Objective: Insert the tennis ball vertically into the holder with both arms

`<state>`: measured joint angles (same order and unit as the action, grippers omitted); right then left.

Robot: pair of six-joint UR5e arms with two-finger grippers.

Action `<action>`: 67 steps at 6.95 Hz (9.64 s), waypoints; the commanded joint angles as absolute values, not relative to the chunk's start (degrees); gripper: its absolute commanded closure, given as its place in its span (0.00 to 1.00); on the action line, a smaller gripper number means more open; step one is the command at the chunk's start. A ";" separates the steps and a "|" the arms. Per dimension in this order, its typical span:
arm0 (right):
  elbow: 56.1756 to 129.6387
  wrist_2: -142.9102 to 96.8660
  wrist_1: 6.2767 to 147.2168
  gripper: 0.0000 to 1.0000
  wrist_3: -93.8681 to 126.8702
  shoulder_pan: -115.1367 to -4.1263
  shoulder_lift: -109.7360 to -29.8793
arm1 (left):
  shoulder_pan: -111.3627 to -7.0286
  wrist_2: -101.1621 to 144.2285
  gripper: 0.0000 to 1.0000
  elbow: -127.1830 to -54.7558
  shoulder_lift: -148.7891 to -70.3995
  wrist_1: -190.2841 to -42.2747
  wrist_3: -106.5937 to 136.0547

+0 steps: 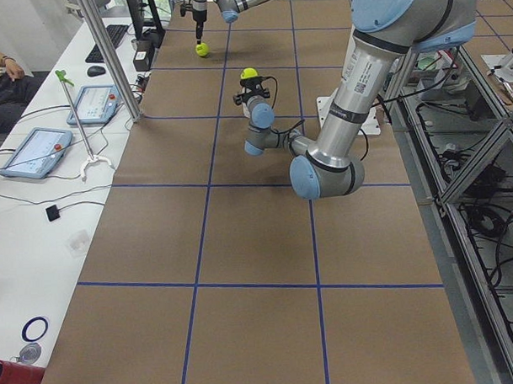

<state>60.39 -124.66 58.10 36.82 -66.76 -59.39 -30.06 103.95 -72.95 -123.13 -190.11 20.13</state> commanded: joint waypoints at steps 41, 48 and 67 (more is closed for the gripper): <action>109.25 -104.68 112.06 0.01 85.43 -32.17 -38.93 | -29.00 103.54 0.01 -71.89 -123.66 -190.20 19.95; 110.66 -110.52 112.15 0.01 74.14 -39.07 -40.86 | -32.06 104.15 0.01 -75.48 -121.40 -191.16 20.13; 79.72 -129.73 91.85 0.01 -2.20 -86.31 -70.13 | -74.76 109.11 0.01 -77.26 -97.91 -145.38 11.17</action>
<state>79.75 -129.72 91.85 -2.29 -86.31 -69.83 -71.63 105.33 -77.16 -97.95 -154.96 18.53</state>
